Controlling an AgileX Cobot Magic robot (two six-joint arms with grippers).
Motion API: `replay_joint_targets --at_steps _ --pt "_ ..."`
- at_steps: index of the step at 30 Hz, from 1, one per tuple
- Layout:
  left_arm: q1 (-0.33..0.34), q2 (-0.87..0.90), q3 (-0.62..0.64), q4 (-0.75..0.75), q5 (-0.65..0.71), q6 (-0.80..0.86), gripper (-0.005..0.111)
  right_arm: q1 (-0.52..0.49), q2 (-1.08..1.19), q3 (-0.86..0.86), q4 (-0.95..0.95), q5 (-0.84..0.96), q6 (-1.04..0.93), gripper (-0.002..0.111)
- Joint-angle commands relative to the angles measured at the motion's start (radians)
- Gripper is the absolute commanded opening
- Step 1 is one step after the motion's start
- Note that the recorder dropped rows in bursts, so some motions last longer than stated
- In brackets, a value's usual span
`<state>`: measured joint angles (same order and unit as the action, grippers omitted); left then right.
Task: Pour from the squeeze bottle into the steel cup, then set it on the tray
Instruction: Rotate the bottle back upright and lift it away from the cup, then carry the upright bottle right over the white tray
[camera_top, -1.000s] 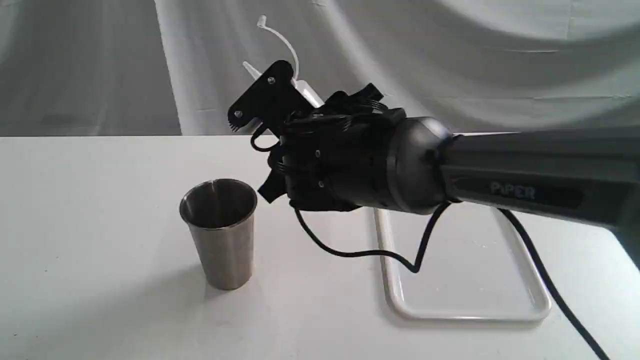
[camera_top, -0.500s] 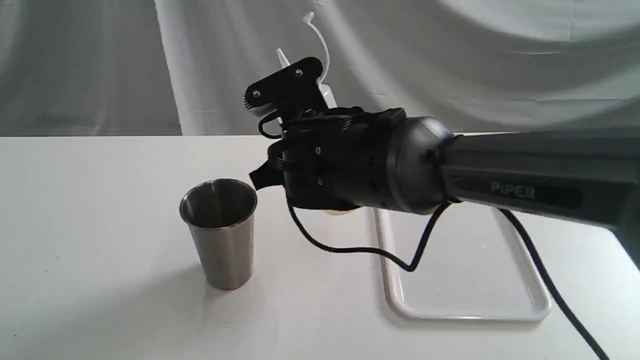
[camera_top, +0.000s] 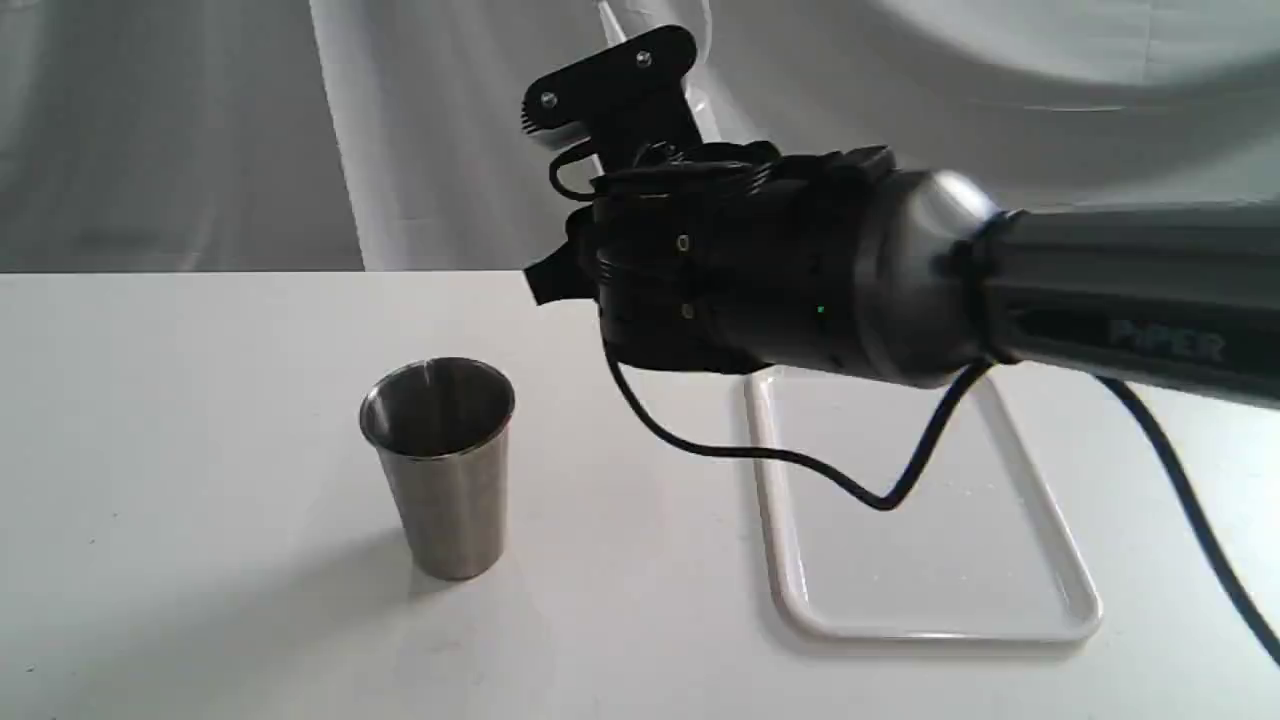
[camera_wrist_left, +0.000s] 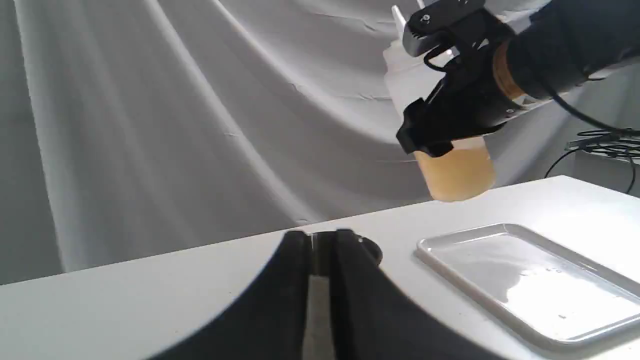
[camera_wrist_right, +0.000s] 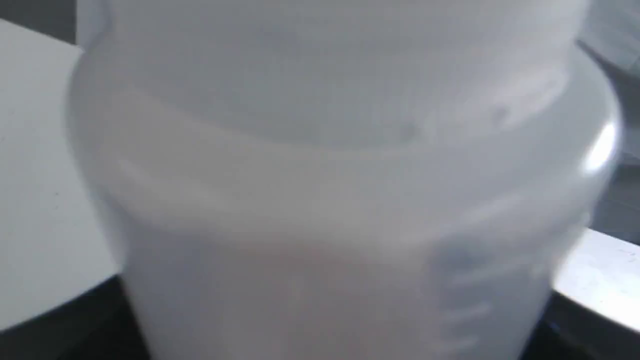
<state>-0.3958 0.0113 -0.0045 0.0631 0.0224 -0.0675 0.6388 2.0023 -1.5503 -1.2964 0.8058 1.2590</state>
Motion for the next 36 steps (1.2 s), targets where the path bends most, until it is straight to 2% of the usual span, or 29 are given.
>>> replay_joint_targets --at_steps 1,9,16,19,24,36 --pt "0.002 0.005 0.004 0.004 -0.01 -0.001 0.008 -0.011 -0.065 0.054 -0.098 0.044 0.074 0.018" --pt "0.002 0.005 0.004 0.004 -0.01 -0.001 0.008 -0.094 -0.225 0.277 -0.183 0.056 0.252 0.018" --pt "0.002 0.005 0.004 0.004 -0.01 -0.001 0.008 -0.153 -0.374 0.542 -0.441 -0.002 0.619 0.018" --pt "0.002 0.005 0.004 0.004 -0.01 -0.001 0.008 -0.154 -0.39 0.621 -0.448 -0.003 0.75 0.018" --pt "0.002 0.005 0.004 0.004 -0.01 -0.001 0.008 -0.154 -0.354 0.67 -0.448 0.04 0.825 0.018" --pt "0.002 0.005 0.004 0.004 -0.01 -0.001 0.008 -0.154 -0.175 0.634 -0.448 0.108 0.825 0.018"
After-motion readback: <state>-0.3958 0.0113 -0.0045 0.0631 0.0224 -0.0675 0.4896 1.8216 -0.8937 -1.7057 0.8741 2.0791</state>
